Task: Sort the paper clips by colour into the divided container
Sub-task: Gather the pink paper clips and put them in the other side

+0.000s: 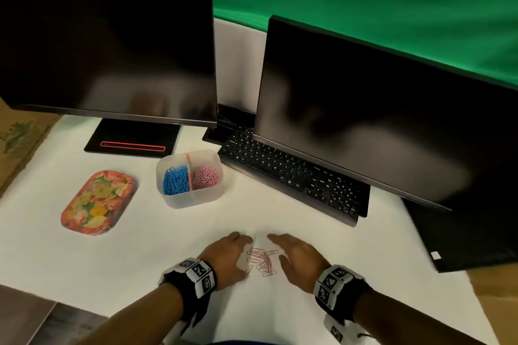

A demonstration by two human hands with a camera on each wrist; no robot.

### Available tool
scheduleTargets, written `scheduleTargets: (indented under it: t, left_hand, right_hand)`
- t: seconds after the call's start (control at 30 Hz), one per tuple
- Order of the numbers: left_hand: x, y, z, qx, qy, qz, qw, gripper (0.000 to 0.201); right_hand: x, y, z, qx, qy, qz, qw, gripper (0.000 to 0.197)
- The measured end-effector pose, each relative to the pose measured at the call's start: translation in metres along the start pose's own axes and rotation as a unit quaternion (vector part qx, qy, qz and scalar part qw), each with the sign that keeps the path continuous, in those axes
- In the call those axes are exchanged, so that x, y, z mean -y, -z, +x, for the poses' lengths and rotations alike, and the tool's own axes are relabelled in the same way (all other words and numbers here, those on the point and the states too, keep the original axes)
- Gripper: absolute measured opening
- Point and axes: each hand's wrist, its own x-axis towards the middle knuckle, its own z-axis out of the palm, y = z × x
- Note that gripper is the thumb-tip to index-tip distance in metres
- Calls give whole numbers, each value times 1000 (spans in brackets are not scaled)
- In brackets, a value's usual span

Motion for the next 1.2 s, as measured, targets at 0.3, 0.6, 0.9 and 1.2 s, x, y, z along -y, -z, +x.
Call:
scheduleTargets:
  t: [0.3,0.6,0.9,1.2]
  left_hand:
    - [-9,-5,12,-13,-48,22,999,32]
    - [-21,-7,18,-16,-23,50,998,15]
    - [-22,-11,13,-28,-27,70,997,19]
    - [-14,-7,8,-55,-29,55,997,21]
  right_hand:
    - [12,-30,-1,21,-54,-43,997,49]
    - [21,-28,14,22,-65,-67,995,29]
    - [26,-23,25,49,-64,-90,993,24]
    - [34,-12,34,59,-49,-75,994,22]
